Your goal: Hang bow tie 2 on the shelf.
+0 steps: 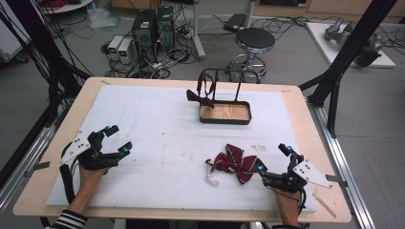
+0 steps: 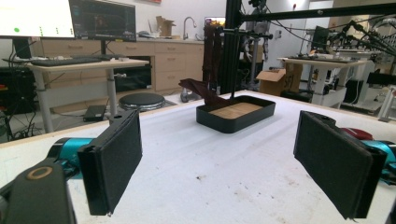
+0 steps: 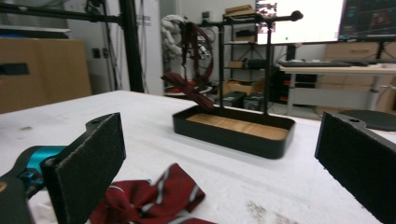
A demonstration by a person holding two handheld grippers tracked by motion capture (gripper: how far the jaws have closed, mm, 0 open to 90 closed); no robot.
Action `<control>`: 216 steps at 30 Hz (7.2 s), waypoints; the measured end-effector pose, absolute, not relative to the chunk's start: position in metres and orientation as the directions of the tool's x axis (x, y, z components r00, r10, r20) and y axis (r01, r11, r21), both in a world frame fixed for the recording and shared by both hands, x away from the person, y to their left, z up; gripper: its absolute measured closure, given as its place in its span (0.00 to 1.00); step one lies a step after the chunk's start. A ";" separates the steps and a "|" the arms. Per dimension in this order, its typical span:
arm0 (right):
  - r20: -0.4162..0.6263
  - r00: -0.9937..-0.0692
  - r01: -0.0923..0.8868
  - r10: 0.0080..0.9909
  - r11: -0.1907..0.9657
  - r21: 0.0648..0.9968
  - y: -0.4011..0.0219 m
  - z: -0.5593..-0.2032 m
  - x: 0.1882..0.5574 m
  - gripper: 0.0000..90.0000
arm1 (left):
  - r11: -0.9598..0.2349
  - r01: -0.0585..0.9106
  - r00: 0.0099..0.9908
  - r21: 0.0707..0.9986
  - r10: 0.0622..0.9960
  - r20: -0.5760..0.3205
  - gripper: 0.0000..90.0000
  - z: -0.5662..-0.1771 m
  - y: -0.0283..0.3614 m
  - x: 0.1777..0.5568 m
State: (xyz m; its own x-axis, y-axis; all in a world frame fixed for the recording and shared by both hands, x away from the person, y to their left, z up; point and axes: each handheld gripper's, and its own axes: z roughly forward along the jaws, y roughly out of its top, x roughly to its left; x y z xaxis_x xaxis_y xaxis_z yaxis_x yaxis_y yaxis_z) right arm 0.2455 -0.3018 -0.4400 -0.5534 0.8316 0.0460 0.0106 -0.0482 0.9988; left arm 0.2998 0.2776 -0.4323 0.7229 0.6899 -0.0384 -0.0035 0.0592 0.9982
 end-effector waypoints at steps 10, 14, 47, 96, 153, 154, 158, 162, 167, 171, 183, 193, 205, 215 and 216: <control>0.029 -0.621 0.102 0.784 0.044 0.994 -0.290 -0.412 0.252 0.02 | 0.035 0.009 0.721 0.999 0.692 -0.031 0.18 -0.435 0.275 0.301; 0.030 -0.640 0.128 0.768 0.068 0.990 -0.285 -0.404 0.253 0.02 | 0.026 0.012 0.711 1.000 0.703 -0.027 0.17 -0.436 0.275 0.302; -0.046 -0.790 0.284 0.611 0.433 0.856 -0.246 -0.367 0.281 0.19 | 0.017 0.017 0.676 1.000 0.737 -0.024 0.17 -0.446 0.271 0.300; -0.061 -0.851 0.409 0.521 0.732 0.544 -0.206 -0.395 0.315 0.42 | 0.013 0.034 0.658 0.999 0.752 -0.032 0.17 -0.452 0.270 0.300; -0.099 -0.902 0.353 0.420 0.850 0.390 -0.188 -0.413 0.321 0.83 | 0.016 0.036 0.661 0.999 0.749 -0.036 0.17 -0.453 0.271 0.301; -0.092 -0.900 0.358 0.426 0.843 0.401 -0.188 -0.413 0.321 0.83 | 0.014 0.036 0.661 0.999 0.749 -0.034 0.17 -0.453 0.271 0.301; -0.107 -0.895 0.350 0.432 0.832 0.430 -0.188 -0.411 0.320 0.83 | 0.010 0.035 0.662 0.999 0.749 -0.031 0.17 -0.453 0.271 0.301; -0.112 -0.891 0.344 0.440 0.816 0.465 -0.188 -0.407 0.319 0.83 | 0.011 0.036 0.661 0.999 0.750 -0.032 0.17 -0.453 0.270 0.301; -0.125 -0.881 0.337 0.456 0.792 0.509 -0.191 -0.402 0.318 0.83 | 0.013 0.036 0.662 0.999 0.749 -0.033 0.17 -0.453 0.271 0.301; -0.121 -0.872 0.339 0.475 0.762 0.551 -0.193 -0.397 0.318 0.83 | 0.012 0.036 0.661 0.999 0.750 -0.032 0.17 -0.453 0.271 0.301; -0.153 -0.842 0.306 0.517 0.692 0.654 -0.194 -0.383 0.317 0.83 | 0.010 0.036 0.660 0.999 0.750 -0.031 0.17 -0.453 0.271 0.301; -0.169 -0.802 0.285 0.573 0.615 0.736 -0.196 -0.372 0.316 0.83 | 0.011 0.036 0.660 0.999 0.751 -0.032 0.17 -0.453 0.271 0.301; -0.210 -0.738 0.235 0.641 0.536 0.811 -0.199 -0.360 0.312 0.83 | 0.016 0.040 0.661 0.999 0.749 -0.039 0.17 -0.453 0.271 0.301; -0.190 -0.690 0.201 0.699 0.436 0.877 -0.200 -0.347 0.313 0.83 | 0.013 0.039 0.662 0.999 0.749 -0.035 0.17 -0.453 0.271 0.301; -0.181 -0.690 0.199 0.701 0.424 0.883 -0.201 -0.346 0.314 0.83 | 0.013 0.039 0.661 0.999 0.749 -0.035 0.17 -0.453 0.271 0.301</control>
